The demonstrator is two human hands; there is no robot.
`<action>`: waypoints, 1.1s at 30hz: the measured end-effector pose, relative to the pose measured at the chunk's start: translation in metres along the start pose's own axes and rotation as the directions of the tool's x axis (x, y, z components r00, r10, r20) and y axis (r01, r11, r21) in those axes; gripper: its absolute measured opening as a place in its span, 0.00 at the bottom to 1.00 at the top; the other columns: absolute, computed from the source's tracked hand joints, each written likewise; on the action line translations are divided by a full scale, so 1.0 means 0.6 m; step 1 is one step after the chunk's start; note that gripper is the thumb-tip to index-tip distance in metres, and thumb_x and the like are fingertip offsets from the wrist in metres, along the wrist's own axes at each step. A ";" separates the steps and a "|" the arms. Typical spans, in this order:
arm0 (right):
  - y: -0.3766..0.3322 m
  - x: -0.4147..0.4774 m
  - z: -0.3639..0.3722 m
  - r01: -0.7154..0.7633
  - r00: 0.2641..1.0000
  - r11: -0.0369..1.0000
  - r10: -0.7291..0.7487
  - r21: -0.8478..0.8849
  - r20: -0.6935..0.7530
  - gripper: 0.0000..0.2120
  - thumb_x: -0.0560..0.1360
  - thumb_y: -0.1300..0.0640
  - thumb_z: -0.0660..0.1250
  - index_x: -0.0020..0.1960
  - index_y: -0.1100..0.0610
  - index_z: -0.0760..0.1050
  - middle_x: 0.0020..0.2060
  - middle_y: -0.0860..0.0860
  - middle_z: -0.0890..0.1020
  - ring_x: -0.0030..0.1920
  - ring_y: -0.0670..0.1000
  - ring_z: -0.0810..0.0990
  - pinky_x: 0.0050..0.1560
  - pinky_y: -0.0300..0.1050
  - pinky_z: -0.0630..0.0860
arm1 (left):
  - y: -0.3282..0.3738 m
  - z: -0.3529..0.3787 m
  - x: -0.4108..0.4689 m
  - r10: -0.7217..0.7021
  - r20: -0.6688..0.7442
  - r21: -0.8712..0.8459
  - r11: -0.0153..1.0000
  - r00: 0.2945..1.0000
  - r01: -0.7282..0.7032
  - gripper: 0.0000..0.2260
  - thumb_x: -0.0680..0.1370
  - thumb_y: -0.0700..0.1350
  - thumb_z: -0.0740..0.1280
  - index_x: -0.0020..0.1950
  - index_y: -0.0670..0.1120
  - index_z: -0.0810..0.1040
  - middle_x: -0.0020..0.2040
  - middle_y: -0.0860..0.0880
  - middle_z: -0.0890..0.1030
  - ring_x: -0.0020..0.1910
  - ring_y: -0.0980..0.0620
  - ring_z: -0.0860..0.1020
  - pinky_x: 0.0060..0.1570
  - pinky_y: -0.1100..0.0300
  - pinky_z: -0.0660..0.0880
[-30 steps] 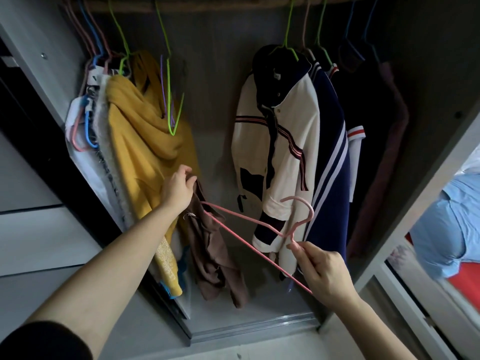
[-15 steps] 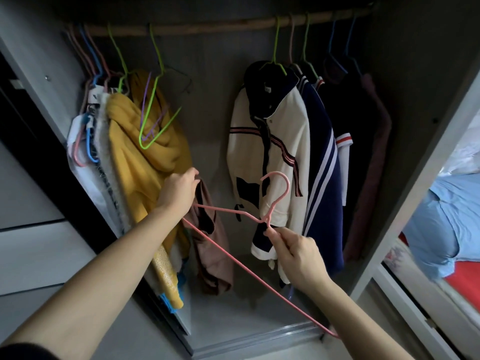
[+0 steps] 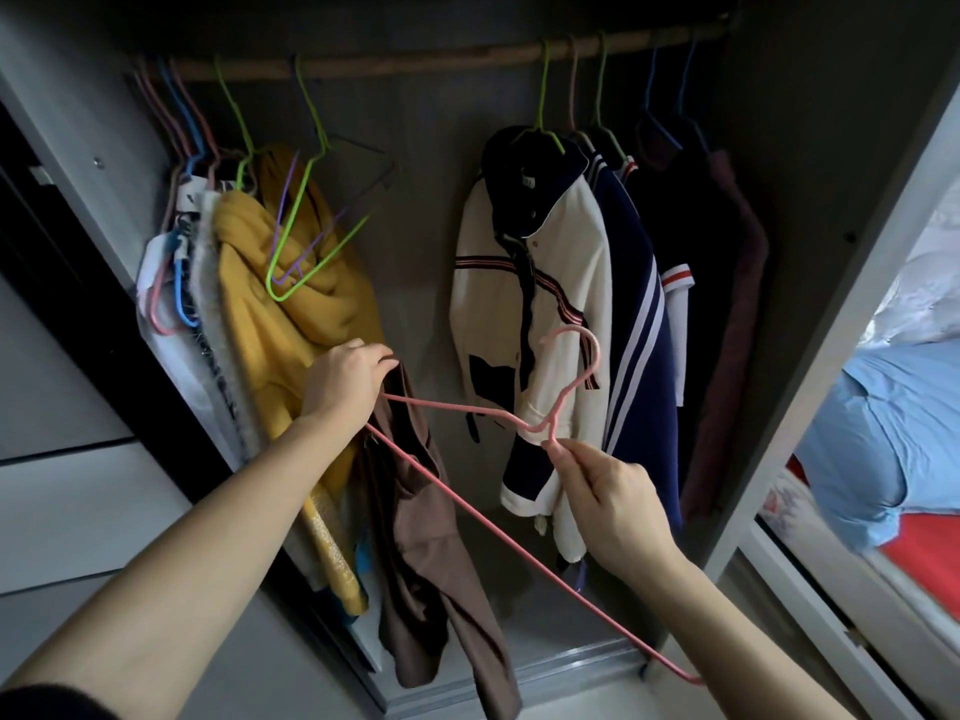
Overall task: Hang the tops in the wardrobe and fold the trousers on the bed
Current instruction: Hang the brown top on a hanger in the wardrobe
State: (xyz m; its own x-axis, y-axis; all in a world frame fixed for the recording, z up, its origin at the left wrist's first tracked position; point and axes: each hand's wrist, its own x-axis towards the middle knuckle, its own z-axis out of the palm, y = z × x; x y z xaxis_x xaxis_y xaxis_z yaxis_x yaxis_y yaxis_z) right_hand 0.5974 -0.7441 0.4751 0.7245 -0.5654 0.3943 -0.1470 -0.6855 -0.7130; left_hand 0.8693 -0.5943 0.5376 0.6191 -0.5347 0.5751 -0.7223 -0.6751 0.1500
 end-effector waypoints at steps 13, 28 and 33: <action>-0.003 0.007 -0.033 0.088 0.996 0.996 -0.088 0.005 -0.028 0.10 0.84 0.44 0.58 0.58 0.43 0.77 0.25 0.50 0.75 0.25 0.50 0.74 0.26 0.50 0.72 | -0.051 -0.008 0.009 -0.119 0.034 -0.053 0.991 0.992 0.120 0.08 0.77 0.45 0.70 0.52 0.43 0.85 0.46 0.36 0.81 0.45 0.33 0.79 0.46 0.46 0.76; -0.001 0.001 -0.043 0.111 0.994 0.992 -0.110 0.065 -0.024 0.11 0.83 0.44 0.59 0.57 0.44 0.79 0.26 0.50 0.76 0.25 0.52 0.74 0.26 0.50 0.72 | -0.044 0.025 0.014 -0.297 0.001 -0.009 0.955 0.955 0.297 0.09 0.80 0.54 0.65 0.53 0.51 0.83 0.48 0.43 0.84 0.47 0.36 0.80 0.39 0.53 0.73; -0.007 0.023 -0.014 0.121 0.992 0.992 -0.122 0.025 0.030 0.15 0.83 0.44 0.58 0.53 0.50 0.80 0.25 0.48 0.74 0.25 0.49 0.74 0.24 0.45 0.69 | -0.034 0.042 0.016 -0.160 0.077 -0.235 0.956 0.984 0.174 0.08 0.78 0.52 0.69 0.49 0.50 0.84 0.40 0.50 0.83 0.42 0.45 0.80 0.39 0.58 0.72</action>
State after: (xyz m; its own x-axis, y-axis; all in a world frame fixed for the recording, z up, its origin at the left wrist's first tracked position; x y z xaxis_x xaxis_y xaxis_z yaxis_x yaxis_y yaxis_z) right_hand 0.6024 -0.7531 0.4886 0.7567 -0.4639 0.4607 -0.0412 -0.7370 -0.6746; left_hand 0.8977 -0.5986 0.5196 0.7485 -0.4575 0.4801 -0.6556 -0.6191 0.4323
